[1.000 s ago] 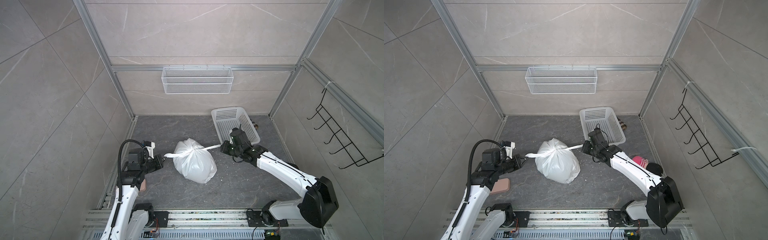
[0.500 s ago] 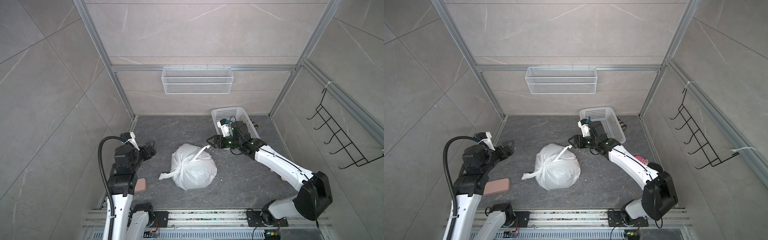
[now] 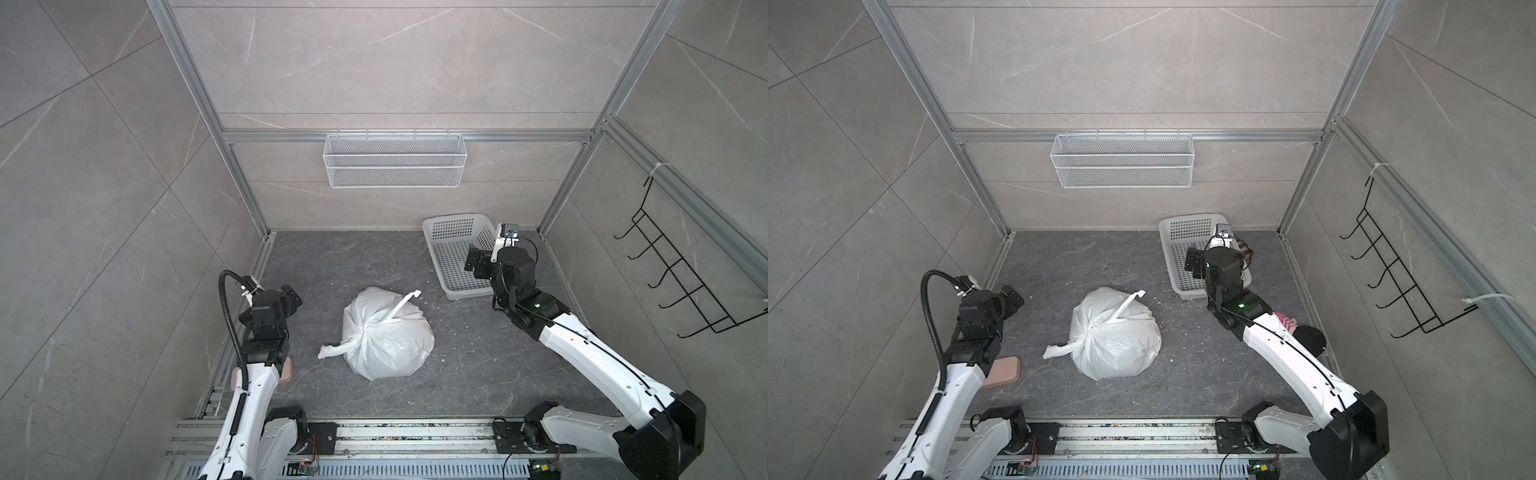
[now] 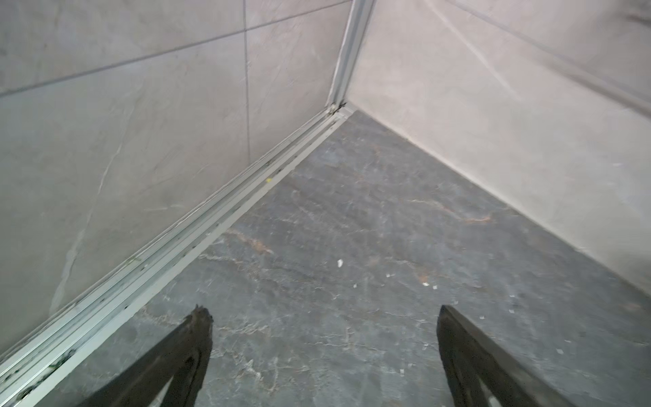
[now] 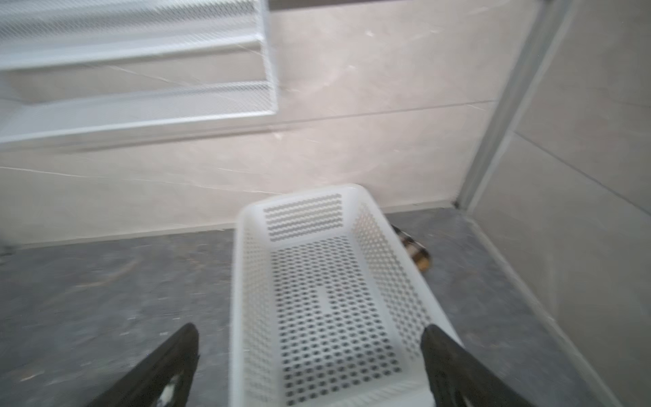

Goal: Place the pineapple into a plastic bag & tie a knot
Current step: Reset both arms

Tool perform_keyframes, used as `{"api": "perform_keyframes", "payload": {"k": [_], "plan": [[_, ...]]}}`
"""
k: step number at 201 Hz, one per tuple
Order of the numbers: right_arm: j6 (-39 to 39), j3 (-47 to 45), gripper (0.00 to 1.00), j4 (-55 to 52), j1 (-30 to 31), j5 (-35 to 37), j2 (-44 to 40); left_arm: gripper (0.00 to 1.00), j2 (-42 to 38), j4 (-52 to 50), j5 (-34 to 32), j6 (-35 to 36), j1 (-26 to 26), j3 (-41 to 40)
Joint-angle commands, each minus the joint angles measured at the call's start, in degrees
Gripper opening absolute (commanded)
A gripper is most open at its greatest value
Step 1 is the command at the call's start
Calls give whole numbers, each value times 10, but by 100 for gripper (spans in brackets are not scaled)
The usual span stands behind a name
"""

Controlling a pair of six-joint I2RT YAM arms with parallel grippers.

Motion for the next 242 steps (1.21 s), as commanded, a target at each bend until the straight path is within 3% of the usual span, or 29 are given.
{"api": "perform_keyframes", "payload": {"k": [1,36,68,91,125,143,168,209,242], "plan": [[-41,-89,99,92,-20,126,6,100,15,142,-81,38,1,-48],[-25,-223,99,176,-44,141,-14,100,70,242,-72,87,0,-110],[-43,-308,99,266,-65,75,1,100,102,339,-34,128,0,-158],[-97,-347,99,378,-73,4,48,100,132,407,41,158,0,-180],[-149,-358,99,492,-90,-81,108,100,195,494,104,188,0,-189],[-147,-357,99,496,-118,-167,130,100,222,533,128,203,0,-188],[-133,-367,99,514,-149,-225,137,100,276,575,139,209,0,-180],[-114,-356,99,515,-178,-262,163,100,356,589,150,216,0,-148],[-103,-345,99,507,-192,-275,179,100,369,560,148,214,0,-127]]}}
